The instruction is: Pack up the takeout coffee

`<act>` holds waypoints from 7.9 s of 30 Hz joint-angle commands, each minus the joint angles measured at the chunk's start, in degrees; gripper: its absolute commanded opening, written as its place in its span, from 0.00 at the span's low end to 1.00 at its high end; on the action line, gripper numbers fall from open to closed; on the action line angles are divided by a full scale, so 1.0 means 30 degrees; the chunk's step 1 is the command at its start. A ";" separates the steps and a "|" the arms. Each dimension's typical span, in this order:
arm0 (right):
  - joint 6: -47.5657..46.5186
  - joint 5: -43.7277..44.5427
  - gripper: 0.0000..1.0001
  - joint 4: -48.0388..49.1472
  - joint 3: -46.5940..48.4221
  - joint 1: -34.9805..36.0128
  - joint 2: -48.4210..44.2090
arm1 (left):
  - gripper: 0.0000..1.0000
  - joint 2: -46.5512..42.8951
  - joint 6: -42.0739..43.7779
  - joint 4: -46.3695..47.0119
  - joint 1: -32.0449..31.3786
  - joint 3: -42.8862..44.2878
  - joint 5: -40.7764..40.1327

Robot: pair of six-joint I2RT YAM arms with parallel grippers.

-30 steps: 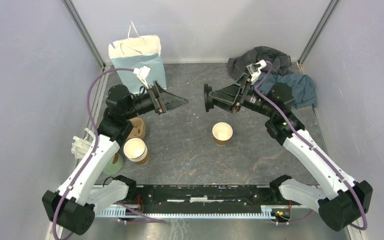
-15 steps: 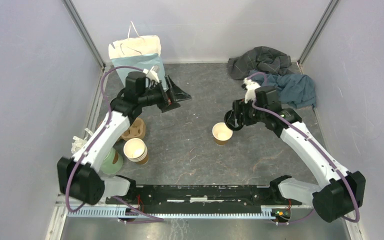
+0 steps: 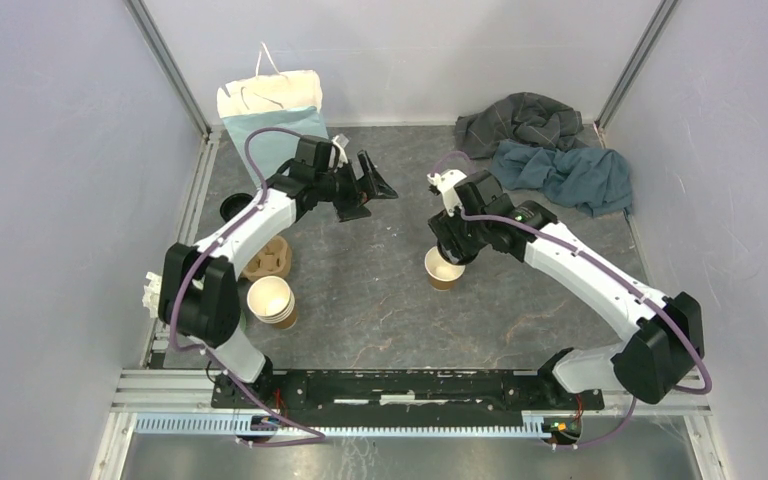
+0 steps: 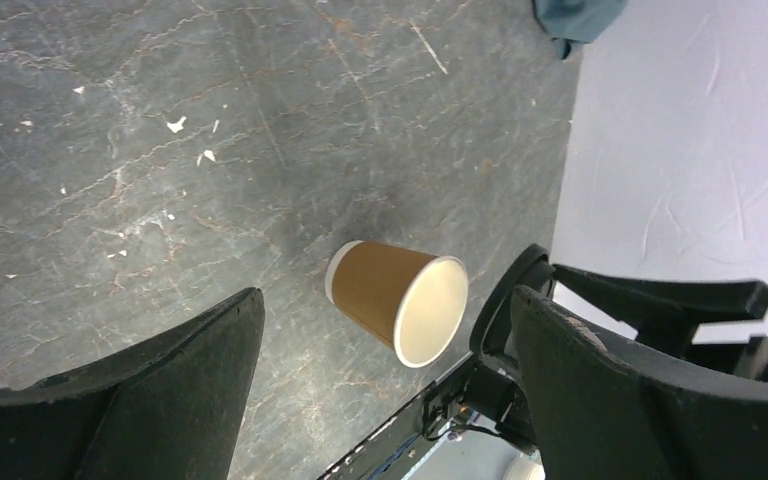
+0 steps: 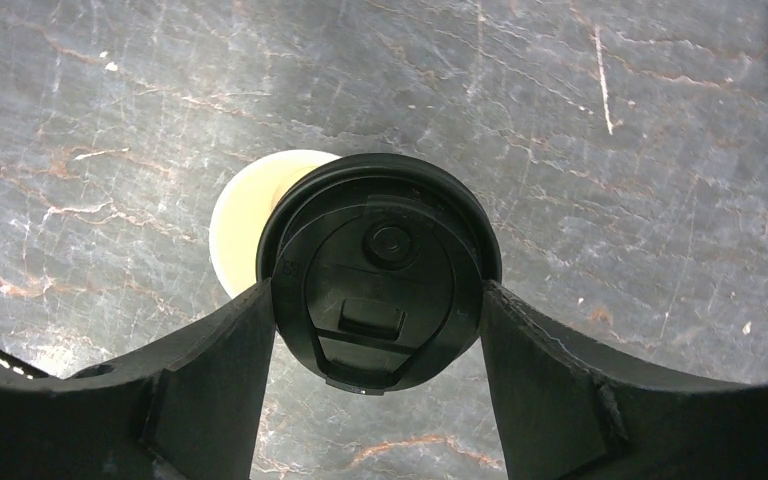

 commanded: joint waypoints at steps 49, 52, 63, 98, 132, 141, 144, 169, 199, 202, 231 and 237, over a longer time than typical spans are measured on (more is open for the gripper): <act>-0.1820 -0.2259 0.79 -0.0178 0.0693 0.0930 0.2379 | 1.00 0.2782 0.2949 -0.3180 0.0037 0.4147 -0.0421; -0.1818 -0.2294 0.78 -0.0196 0.0678 0.0916 0.2440 | 1.00 0.2819 0.2949 -0.3206 0.0037 0.4188 -0.0388; -0.1792 -0.2369 0.79 -0.0197 0.0609 0.0923 0.2525 | 1.00 0.2952 0.2949 -0.3186 0.0033 0.4349 -0.0241; -0.1752 -0.2594 0.81 -0.0126 0.0396 0.0897 0.2846 | 1.00 0.3024 0.2978 -0.3196 0.0038 0.4165 -0.0295; 0.1938 -0.4215 0.90 0.0662 -0.1210 -0.1727 -0.1845 | 0.72 0.2183 0.0687 -0.3503 -0.3895 0.2691 0.1016; 0.3539 -0.7240 0.77 0.3296 -0.3541 -0.3524 -0.2335 | 0.48 0.1708 -0.0714 -0.1913 -0.4375 0.0128 0.2142; 0.3754 -0.8078 0.74 0.3437 -0.3651 -0.4290 -0.2226 | 0.47 0.1844 -0.1035 -0.1069 -0.4616 -0.0227 0.2693; 0.3823 -1.0555 0.64 0.5116 -0.4576 -0.5807 -0.0463 | 0.36 0.3945 -0.0215 -0.1040 -0.4790 0.0780 0.3501; 0.7044 -1.5746 0.52 1.2138 -1.0742 -0.9109 -0.0167 | 0.25 0.5866 0.1614 -0.3716 -0.4823 0.1236 0.1908; 0.7250 -1.6132 0.52 1.3976 -1.2499 -0.9472 0.0097 | 0.24 0.6018 0.1659 -0.3936 -0.4810 0.1060 0.1756; 0.8231 -1.7576 0.62 1.1898 -1.0554 -1.1341 0.1015 | 0.43 0.5519 0.3799 -0.5948 -0.4576 0.4048 0.0857; 0.8048 -1.7700 0.68 1.0794 -0.8988 -1.1342 0.0721 | 0.47 0.5040 0.4421 -0.7054 -0.4548 0.4557 0.0576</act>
